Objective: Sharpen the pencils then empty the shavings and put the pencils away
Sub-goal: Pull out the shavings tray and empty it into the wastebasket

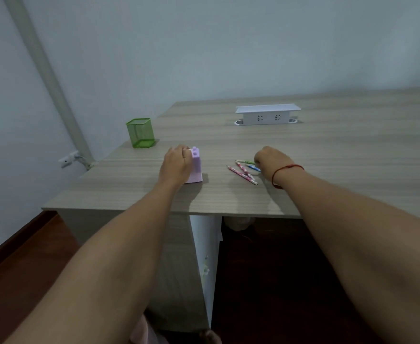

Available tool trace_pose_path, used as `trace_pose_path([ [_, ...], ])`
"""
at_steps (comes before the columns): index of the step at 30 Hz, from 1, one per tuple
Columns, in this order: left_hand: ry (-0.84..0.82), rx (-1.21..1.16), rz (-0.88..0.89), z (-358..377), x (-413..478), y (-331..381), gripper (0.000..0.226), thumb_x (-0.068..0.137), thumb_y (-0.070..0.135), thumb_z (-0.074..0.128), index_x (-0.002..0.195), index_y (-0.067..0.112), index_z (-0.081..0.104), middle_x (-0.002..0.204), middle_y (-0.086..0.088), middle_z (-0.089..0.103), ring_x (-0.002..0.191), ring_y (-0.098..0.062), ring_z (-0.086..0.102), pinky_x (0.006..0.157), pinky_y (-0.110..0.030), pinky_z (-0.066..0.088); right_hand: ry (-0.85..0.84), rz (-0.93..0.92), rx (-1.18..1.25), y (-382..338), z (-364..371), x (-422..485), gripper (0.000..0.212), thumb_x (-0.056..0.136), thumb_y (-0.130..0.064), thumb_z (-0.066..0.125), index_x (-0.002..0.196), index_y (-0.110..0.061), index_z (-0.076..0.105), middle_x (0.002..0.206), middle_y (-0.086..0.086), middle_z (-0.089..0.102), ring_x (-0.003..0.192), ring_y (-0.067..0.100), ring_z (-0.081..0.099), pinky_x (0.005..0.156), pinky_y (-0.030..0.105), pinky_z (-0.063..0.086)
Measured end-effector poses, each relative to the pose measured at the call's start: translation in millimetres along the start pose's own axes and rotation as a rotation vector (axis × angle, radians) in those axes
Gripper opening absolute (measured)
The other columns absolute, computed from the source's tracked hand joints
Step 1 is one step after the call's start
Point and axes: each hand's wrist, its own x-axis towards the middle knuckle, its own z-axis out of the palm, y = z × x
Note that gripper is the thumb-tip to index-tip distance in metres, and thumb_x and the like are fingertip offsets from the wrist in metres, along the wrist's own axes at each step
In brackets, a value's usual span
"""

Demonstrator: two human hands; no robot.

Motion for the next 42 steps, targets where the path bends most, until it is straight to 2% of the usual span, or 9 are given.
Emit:
trace_pose_path([
  [8,0.016,-0.019,0.01,3.5,4.3,-4.4,0.044,0.085,0.029,0.025,0.091,0.003,0.059,0.099,-0.019,0.06,0.096,-0.03,0.052,0.073,-0.032,0.035,0.027,0.017,-0.014,-10.5,2.7,5.5,0.02,0.093,-0.001,0.053,0.11,0.001,0.063,0.116,0.021,0.059,0.104,0.038,0.061,0.086,0.042,0.05],
  [14,0.0,-0.019,0.017,2.3,5.5,-4.5,0.049,0.08,0.031,0.022,0.093,0.003,0.06,0.101,-0.019,0.061,0.096,-0.029,0.052,0.075,-0.032,0.035,0.024,0.072,-0.014,-16.6,6.6,5.4,0.024,0.094,0.002,0.049,0.116,0.0,0.059,0.117,0.021,0.06,0.105,0.037,0.061,0.088,0.04,0.051],
  [20,-0.049,-0.001,0.064,-3.2,7.8,-8.0,0.053,0.083,0.032,0.022,0.103,0.008,0.064,0.111,-0.016,0.064,0.103,-0.03,0.054,0.085,-0.034,0.041,-0.022,0.099,0.003,-26.2,7.2,2.8,0.025,0.094,0.0,0.045,0.113,0.001,0.062,0.117,0.021,0.061,0.105,0.037,0.062,0.084,0.038,0.05],
  [25,-0.145,0.099,0.055,-10.6,14.8,-12.5,0.055,0.091,0.042,0.023,0.125,0.018,0.06,0.128,-0.012,0.061,0.116,-0.029,0.054,0.098,-0.041,0.044,-0.014,0.067,0.243,-46.0,-3.1,14.5,0.026,0.092,-0.017,0.057,0.113,-0.004,0.063,0.119,0.017,0.062,0.107,0.033,0.061,0.089,0.034,0.05],
  [30,-0.095,0.132,0.124,-15.2,6.4,-11.9,0.05,0.098,0.039,0.028,0.141,0.019,0.043,0.142,-0.011,0.05,0.129,-0.027,0.046,0.107,-0.042,0.038,-0.145,-0.014,0.516,-81.9,-7.3,20.4,0.052,0.086,-0.019,0.065,0.134,-0.008,0.05,0.132,0.008,0.057,0.12,0.023,0.054,0.098,0.028,0.043],
  [32,-0.023,0.158,0.159,-17.5,4.9,-11.2,0.047,0.097,0.035,0.031,0.133,0.014,0.052,0.135,-0.013,0.056,0.123,-0.028,0.052,0.102,-0.039,0.041,-0.218,-0.007,0.539,-93.7,-4.7,21.8,0.061,0.083,-0.022,0.07,0.138,-0.006,0.045,0.136,0.009,0.054,0.122,0.025,0.053,0.101,0.032,0.044],
  [35,0.051,0.211,0.222,-21.1,4.2,-11.5,0.045,0.089,0.033,0.035,0.092,0.005,0.07,0.097,-0.015,0.068,0.091,-0.031,0.06,0.081,-0.039,0.048,-0.298,0.014,0.503,-105.0,4.7,21.8,0.069,0.076,-0.033,0.077,0.133,-0.008,0.047,0.135,0.009,0.053,0.119,0.027,0.054,0.099,0.038,0.048],
  [38,0.065,0.211,0.254,-22.9,3.1,-11.2,0.039,0.086,0.028,0.04,0.073,0.001,0.065,0.081,-0.016,0.066,0.077,-0.03,0.057,0.071,-0.039,0.045,-0.285,0.021,0.554,-111.2,11.7,20.0,0.069,0.075,-0.036,0.078,0.131,-0.008,0.049,0.131,0.01,0.055,0.116,0.028,0.056,0.093,0.036,0.048],
  [42,0.089,0.247,0.348,-26.2,-0.2,-8.0,0.03,0.088,0.026,0.045,0.06,0.015,0.051,0.069,-0.012,0.063,0.068,-0.027,0.054,0.066,-0.036,0.04,-0.26,-0.01,0.657,-116.5,14.4,21.9,0.059,0.077,-0.033,0.076,0.127,-0.009,0.056,0.126,0.009,0.061,0.112,0.026,0.059,0.096,0.035,0.048],
])
